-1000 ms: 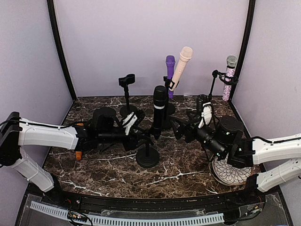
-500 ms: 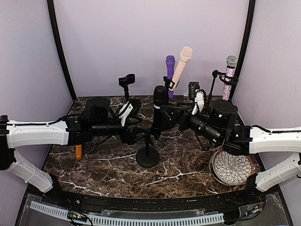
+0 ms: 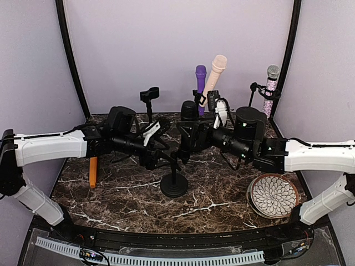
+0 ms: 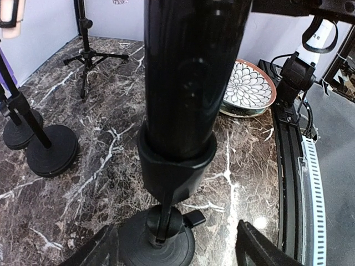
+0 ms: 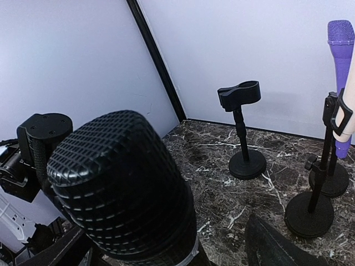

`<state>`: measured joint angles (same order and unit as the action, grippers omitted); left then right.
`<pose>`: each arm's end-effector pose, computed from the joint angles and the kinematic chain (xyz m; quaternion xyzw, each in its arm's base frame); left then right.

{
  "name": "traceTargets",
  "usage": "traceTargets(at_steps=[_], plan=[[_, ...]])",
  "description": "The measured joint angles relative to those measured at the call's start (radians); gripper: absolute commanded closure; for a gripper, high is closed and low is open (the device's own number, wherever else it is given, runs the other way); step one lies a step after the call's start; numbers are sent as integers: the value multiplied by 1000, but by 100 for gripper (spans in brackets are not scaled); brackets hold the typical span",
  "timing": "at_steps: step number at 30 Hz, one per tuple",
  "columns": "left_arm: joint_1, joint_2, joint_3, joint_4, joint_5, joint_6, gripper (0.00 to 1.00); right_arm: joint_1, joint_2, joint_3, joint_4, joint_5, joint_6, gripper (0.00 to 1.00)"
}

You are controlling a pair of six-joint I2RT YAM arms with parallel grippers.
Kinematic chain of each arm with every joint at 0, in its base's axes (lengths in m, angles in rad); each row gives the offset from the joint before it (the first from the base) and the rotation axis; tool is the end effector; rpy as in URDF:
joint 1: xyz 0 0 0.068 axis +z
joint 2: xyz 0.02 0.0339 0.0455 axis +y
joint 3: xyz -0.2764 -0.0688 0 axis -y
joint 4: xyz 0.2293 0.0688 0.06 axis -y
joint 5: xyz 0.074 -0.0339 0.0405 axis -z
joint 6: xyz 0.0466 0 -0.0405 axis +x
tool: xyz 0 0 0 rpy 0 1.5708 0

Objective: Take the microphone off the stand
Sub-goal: Hold the microphone stand with the microphone at the center of the board.

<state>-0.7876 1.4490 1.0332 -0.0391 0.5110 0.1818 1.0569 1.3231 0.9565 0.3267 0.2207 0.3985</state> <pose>0.2120 -0.2453 0.2997 0.5008 0.6639 -0.3574 0.4250 0.1599 0.2625 0.3505 -0.1595 0.7029 0.3988 0.5670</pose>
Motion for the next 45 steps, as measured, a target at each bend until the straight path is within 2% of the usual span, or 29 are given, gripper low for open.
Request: traceTargets(at_steps=[4, 8, 11, 16, 26, 35, 45], plan=[[3, 36, 11, -22, 32, 15, 26, -1, 22, 23, -14, 8, -1, 25], [3, 71, 32, -25, 32, 28, 35, -2, 38, 35, -21, 21, -5, 39], [3, 103, 66, -25, 31, 40, 39, -2, 41, 35, -17, 18, -6, 43], [4, 116, 70, -21, 25, 52, 53, -2, 44, 35, -9, 23, -13, 54], [4, 116, 71, 11, 16, 61, 55, -7, 48, 33, -15, 45, -51, 63], [4, 126, 70, 24, 16, 80, 79, -7, 50, 33, -13, 40, -74, 73], [4, 126, 53, 51, 24, 111, 99, -7, 50, 33, -13, 27, -112, 100]])
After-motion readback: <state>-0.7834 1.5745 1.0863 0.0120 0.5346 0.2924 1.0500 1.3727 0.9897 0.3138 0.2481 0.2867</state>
